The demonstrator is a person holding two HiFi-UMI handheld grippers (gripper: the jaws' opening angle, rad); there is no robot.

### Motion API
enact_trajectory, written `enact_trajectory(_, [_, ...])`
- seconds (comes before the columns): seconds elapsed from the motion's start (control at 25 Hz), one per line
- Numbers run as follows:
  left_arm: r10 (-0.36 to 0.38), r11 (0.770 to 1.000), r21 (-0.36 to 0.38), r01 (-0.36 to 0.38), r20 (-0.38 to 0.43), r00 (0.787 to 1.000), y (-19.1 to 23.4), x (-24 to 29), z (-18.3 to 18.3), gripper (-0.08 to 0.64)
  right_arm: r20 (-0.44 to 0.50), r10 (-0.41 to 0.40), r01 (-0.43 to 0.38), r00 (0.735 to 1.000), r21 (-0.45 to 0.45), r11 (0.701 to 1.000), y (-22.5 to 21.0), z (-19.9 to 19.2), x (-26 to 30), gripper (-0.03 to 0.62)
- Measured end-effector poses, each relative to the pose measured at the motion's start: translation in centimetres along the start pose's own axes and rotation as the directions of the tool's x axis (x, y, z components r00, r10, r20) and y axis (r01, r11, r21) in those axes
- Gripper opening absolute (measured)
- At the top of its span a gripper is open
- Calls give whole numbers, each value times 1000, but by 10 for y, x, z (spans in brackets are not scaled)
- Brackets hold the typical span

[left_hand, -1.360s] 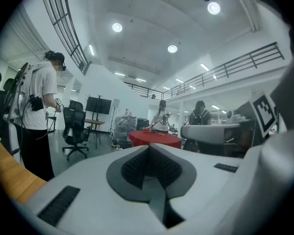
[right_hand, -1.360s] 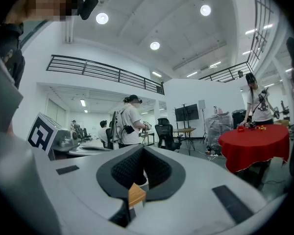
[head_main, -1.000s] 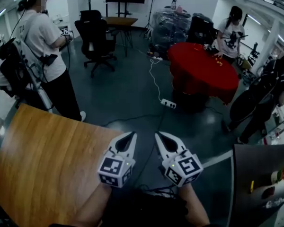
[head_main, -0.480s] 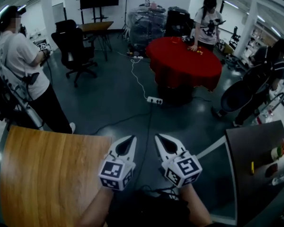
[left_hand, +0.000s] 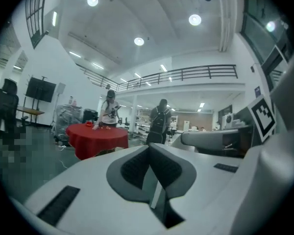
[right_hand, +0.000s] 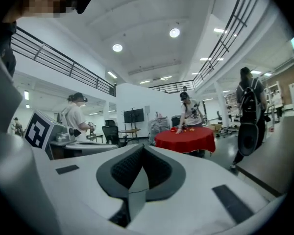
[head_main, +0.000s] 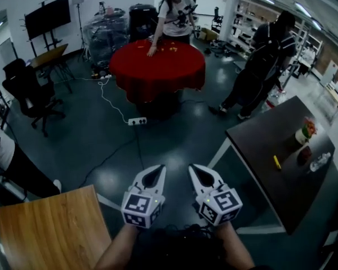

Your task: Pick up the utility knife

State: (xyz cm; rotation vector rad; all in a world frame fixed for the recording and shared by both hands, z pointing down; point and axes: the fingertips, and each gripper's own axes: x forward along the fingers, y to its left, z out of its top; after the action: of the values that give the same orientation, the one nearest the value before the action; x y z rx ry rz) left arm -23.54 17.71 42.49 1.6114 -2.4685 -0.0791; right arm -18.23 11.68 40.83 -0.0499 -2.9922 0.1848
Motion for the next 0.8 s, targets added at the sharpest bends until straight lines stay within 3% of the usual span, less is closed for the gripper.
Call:
enact_trajectory(0.24, [-208, 977, 37, 209, -43, 977, -90, 79, -8, 6, 27, -220, 219, 975, 41, 975, -95, -2, -66, 11])
enact_trajectory(0.52, [-389, 916, 71, 396, -88, 917, -201, 153, -13, 6, 80, -398, 390, 914, 98, 916, -188, 3, -144, 11])
enact_trajectory(0.8, [-502, 848, 112, 518, -144, 853, -302, 204, -21, 6, 98, -522, 510, 847, 128, 851, -265, 1, -222, 11])
